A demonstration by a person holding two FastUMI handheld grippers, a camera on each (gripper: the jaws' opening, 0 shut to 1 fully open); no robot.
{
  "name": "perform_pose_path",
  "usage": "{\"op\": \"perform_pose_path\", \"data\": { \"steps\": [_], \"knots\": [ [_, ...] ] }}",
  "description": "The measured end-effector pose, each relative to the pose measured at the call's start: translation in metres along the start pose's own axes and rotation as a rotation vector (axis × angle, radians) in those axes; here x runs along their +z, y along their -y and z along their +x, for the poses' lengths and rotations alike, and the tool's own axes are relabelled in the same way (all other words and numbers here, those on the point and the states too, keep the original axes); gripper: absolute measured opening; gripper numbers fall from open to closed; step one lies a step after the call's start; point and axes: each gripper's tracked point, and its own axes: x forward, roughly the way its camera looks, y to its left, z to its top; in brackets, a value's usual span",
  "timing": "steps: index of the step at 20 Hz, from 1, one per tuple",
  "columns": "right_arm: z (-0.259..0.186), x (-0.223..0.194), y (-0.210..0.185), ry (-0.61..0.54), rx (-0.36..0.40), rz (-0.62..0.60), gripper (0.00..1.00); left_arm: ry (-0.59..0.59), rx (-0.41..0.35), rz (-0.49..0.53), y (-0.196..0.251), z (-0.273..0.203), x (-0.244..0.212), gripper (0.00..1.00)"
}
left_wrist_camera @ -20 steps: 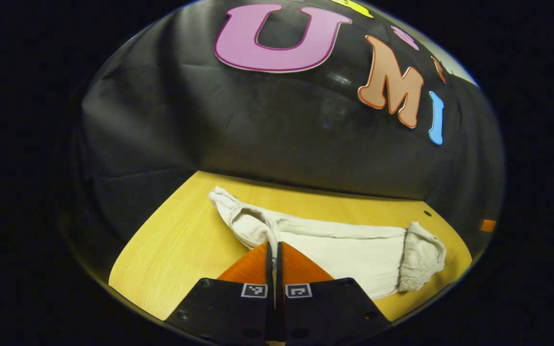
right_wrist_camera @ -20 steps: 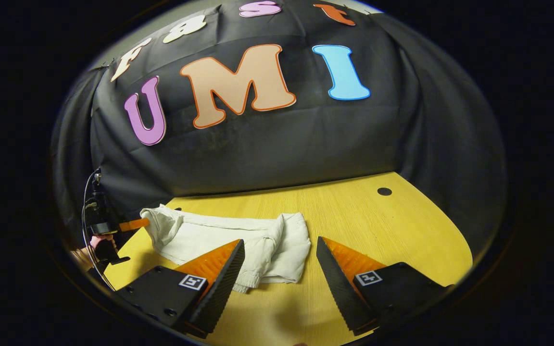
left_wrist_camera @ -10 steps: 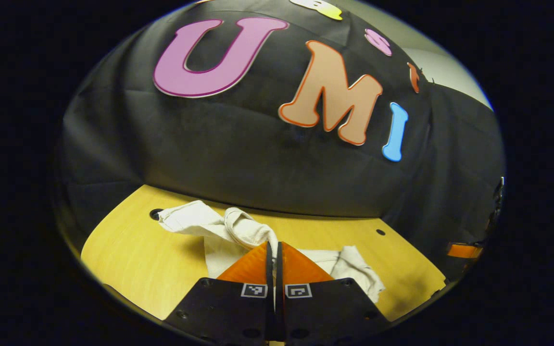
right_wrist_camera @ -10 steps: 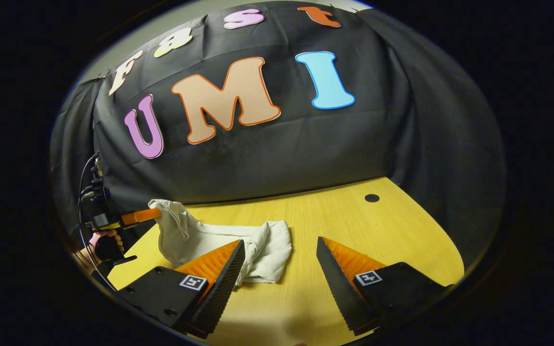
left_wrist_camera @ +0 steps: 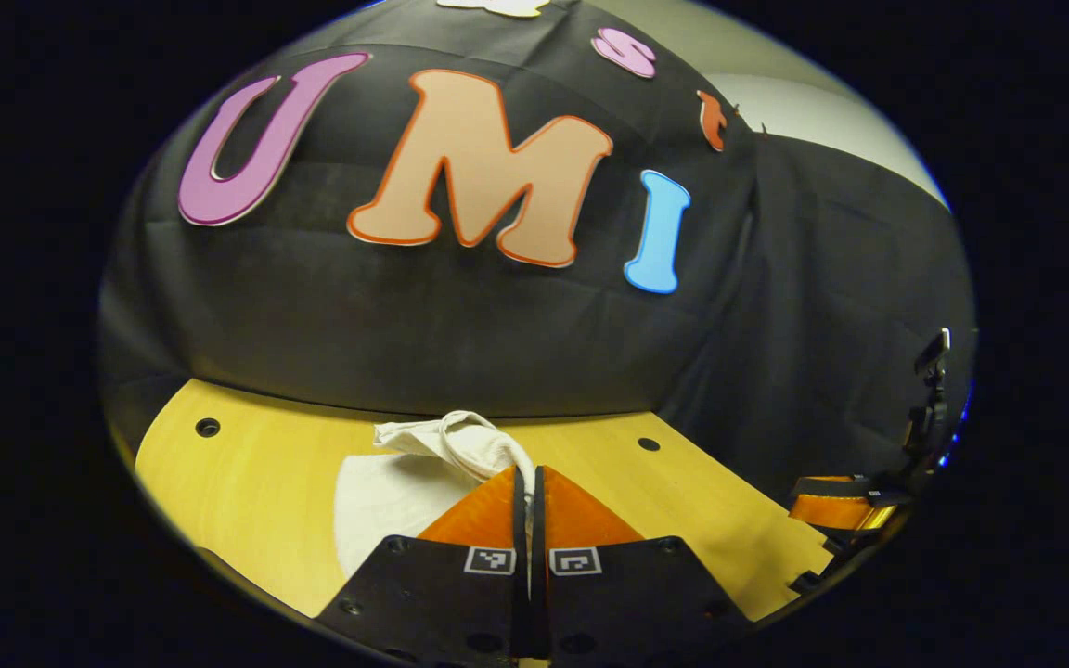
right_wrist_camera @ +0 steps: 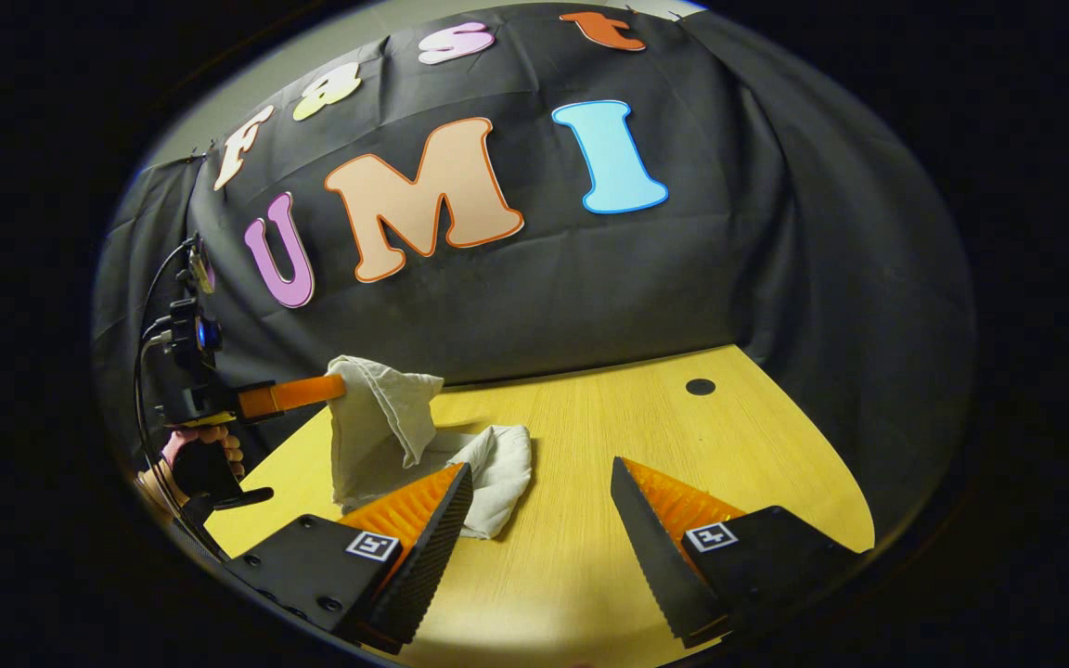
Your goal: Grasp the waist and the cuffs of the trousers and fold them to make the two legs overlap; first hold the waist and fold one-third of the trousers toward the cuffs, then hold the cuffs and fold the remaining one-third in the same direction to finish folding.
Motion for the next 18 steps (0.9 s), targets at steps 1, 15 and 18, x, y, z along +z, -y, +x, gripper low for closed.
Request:
{"op": "perform_pose_path", "data": {
  "steps": [1,15,18],
  "knots": [
    [-0.001,-0.001,0.004,0.000,0.003,0.004,0.96,-0.015,-0.013,0.018,0.013,0.002,-0.007,0.00],
    [-0.019,-0.011,-0.011,-0.006,0.050,0.000,0.96,-0.087,-0.022,0.013,0.056,-0.021,-0.063,0.96],
    [-0.023,-0.014,-0.030,-0.004,0.069,0.005,0.97,-0.065,0.055,0.012,0.027,-0.058,-0.053,0.95]
  ]
}}
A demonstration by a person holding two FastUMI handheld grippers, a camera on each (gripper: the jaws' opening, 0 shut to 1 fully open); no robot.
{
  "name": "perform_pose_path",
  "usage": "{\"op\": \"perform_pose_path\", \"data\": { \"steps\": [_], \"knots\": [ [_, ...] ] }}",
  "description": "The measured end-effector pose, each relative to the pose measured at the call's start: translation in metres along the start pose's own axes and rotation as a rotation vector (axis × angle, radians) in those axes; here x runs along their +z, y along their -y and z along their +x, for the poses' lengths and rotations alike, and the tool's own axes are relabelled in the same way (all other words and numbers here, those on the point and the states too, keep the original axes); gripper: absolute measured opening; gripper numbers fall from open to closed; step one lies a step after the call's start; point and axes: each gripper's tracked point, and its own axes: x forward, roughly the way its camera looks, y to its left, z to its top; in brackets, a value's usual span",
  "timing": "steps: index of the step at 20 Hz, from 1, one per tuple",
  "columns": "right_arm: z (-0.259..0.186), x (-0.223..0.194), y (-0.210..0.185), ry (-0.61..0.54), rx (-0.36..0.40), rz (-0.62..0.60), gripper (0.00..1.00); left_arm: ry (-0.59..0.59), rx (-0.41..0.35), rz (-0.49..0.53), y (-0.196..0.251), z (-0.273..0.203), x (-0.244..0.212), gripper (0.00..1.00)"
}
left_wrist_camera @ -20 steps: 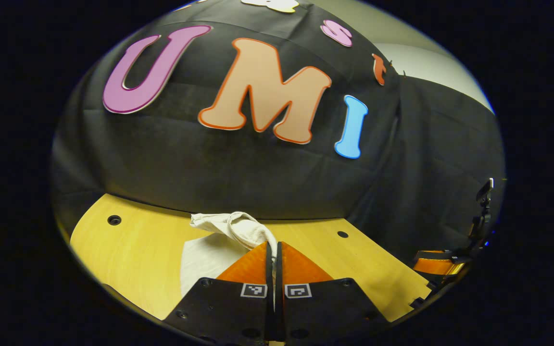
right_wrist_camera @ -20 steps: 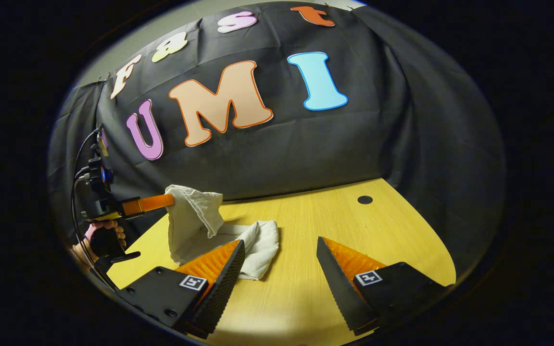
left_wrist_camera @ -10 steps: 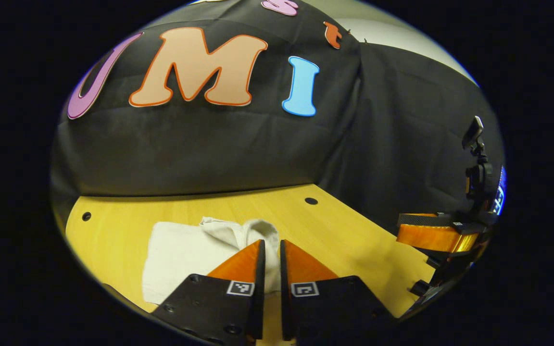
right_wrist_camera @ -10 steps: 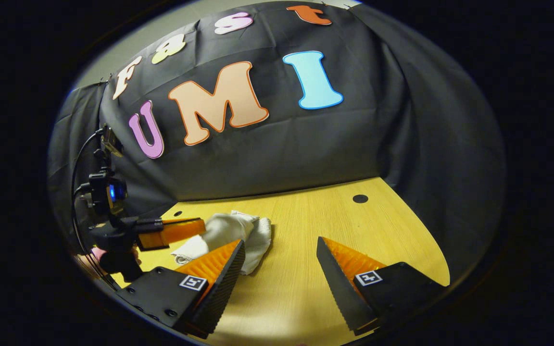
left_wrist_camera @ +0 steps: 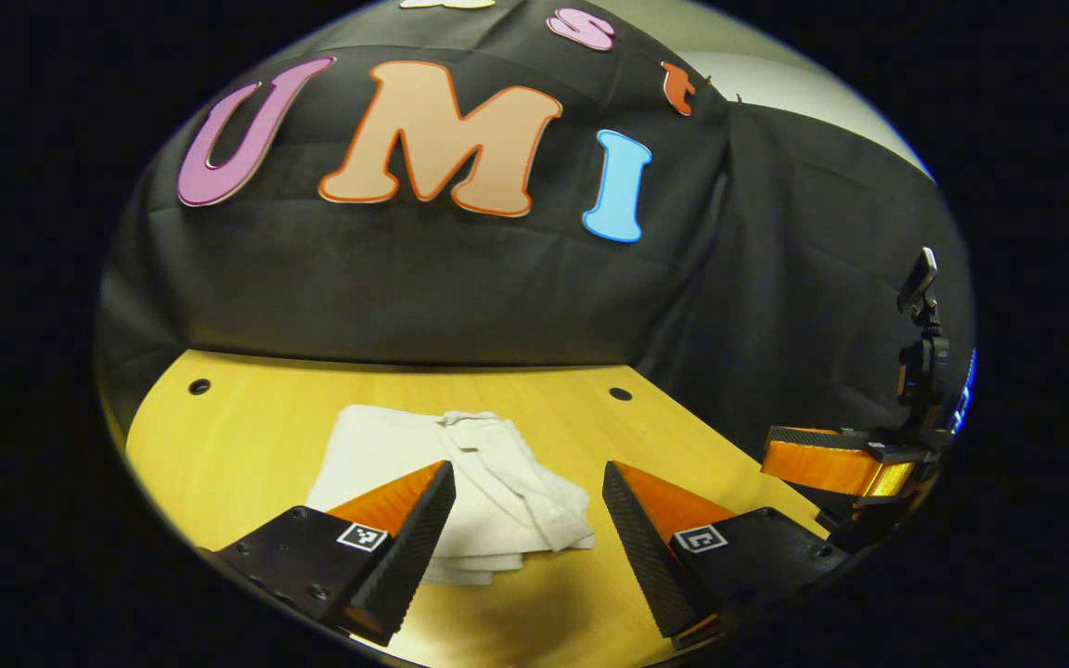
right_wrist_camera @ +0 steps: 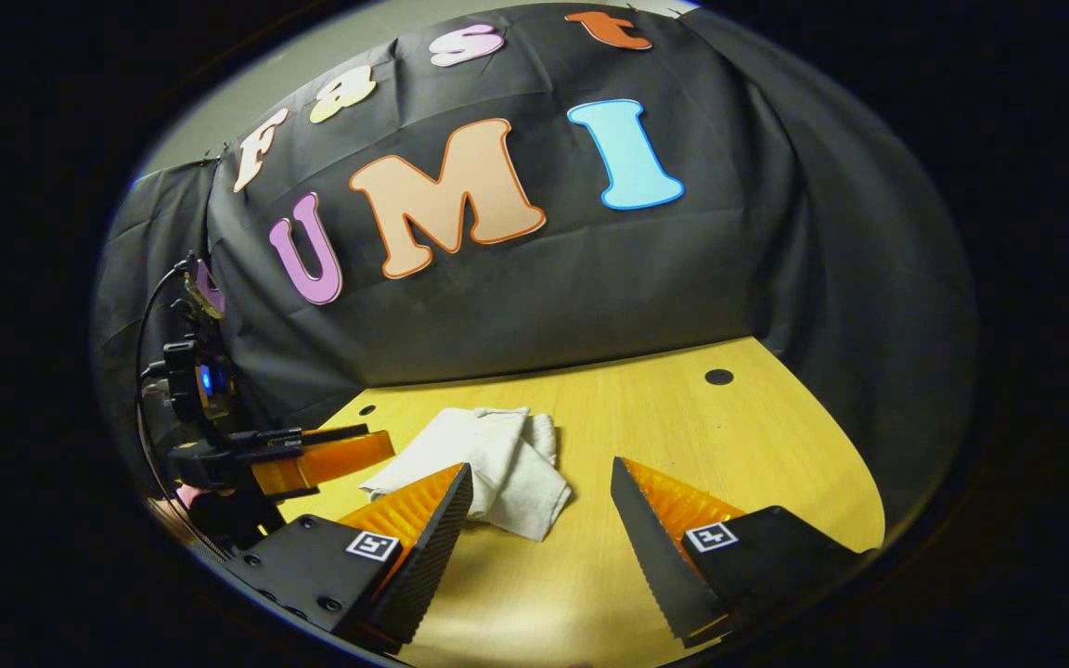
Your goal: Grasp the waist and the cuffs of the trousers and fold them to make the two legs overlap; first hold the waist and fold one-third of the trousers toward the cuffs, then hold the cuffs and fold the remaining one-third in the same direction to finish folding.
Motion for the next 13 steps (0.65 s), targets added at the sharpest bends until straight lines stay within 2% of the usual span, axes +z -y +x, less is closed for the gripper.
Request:
{"op": "perform_pose_path", "data": {
  "steps": [5,8,13],
  "knots": [
    [-0.006,0.004,-0.029,0.050,0.008,0.018,0.96,0.027,0.123,-0.010,-0.061,-0.055,0.009,0.95],
    [-0.010,0.005,-0.036,0.071,-0.014,-0.009,0.96,0.050,0.188,-0.043,-0.090,-0.081,0.012,0.95],
    [-0.019,0.002,-0.055,0.088,-0.028,-0.010,0.96,0.073,0.248,-0.059,-0.118,-0.117,0.007,0.95]
  ]
}}
